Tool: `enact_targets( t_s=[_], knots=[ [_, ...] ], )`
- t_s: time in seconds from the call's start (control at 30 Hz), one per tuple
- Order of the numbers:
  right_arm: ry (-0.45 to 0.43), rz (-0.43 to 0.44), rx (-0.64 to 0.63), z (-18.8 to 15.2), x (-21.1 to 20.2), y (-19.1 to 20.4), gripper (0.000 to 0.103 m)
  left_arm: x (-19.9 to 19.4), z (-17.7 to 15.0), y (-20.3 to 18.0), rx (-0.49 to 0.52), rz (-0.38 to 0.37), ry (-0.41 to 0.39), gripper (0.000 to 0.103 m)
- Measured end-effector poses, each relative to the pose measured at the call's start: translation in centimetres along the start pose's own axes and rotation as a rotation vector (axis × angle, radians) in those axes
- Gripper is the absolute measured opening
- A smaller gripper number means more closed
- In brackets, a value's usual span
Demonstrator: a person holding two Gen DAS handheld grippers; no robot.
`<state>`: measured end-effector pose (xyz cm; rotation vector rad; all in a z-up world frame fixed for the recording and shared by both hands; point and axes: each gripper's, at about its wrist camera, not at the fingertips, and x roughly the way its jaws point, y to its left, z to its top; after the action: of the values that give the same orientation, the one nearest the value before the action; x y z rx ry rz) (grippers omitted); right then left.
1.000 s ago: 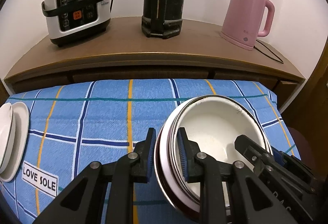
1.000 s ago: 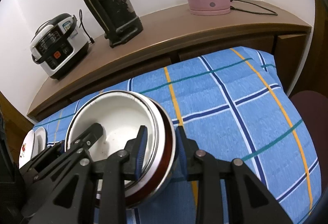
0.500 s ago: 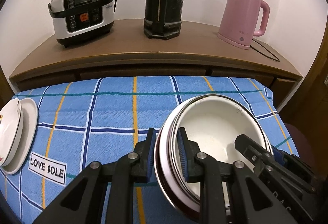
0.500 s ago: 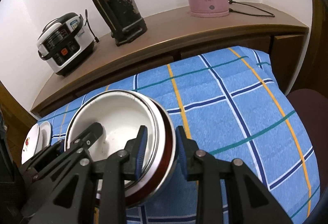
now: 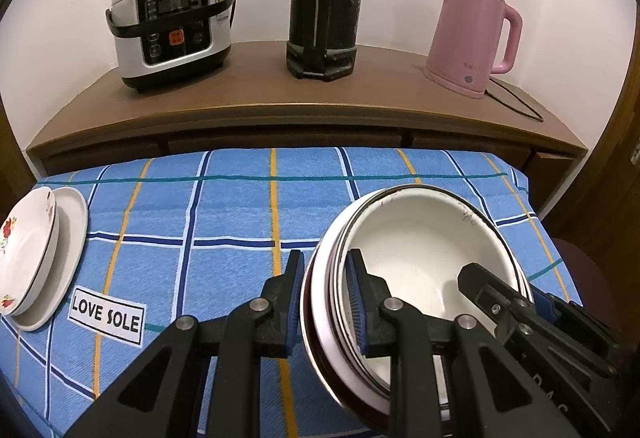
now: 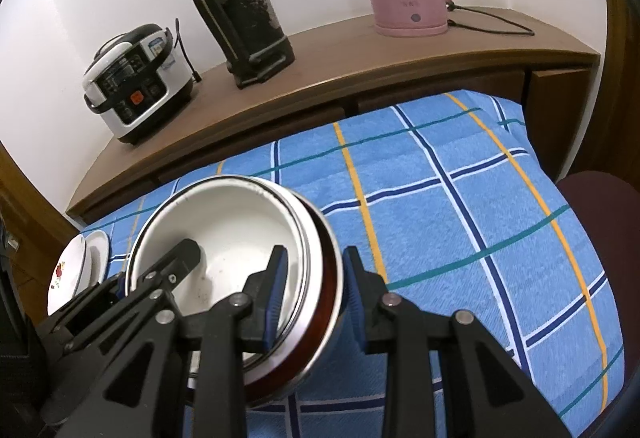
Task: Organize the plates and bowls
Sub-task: 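Lift the nested bowl stack with both grippers toward the rose-patterned plates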
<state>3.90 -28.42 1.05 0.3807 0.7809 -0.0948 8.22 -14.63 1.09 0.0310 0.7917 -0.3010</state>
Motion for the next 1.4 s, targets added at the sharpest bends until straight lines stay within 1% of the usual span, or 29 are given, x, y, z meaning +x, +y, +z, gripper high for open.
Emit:
enact_targets(
  t_s=[0.83, 1.4],
  knots=[
    [0.010, 0.018, -0.037, -1.1, -0.4, 2.6, 0.029, -1.6, -0.9, 2.4, -0.036, 0.024, -0.006, 0.024],
    [0.006, 0.033, -0.071, -2.0, -0.8, 5.1, 0.029, -3.0, -1.6, 4.3, -0.069, 0.042, -0.016, 0.024]
  ],
)
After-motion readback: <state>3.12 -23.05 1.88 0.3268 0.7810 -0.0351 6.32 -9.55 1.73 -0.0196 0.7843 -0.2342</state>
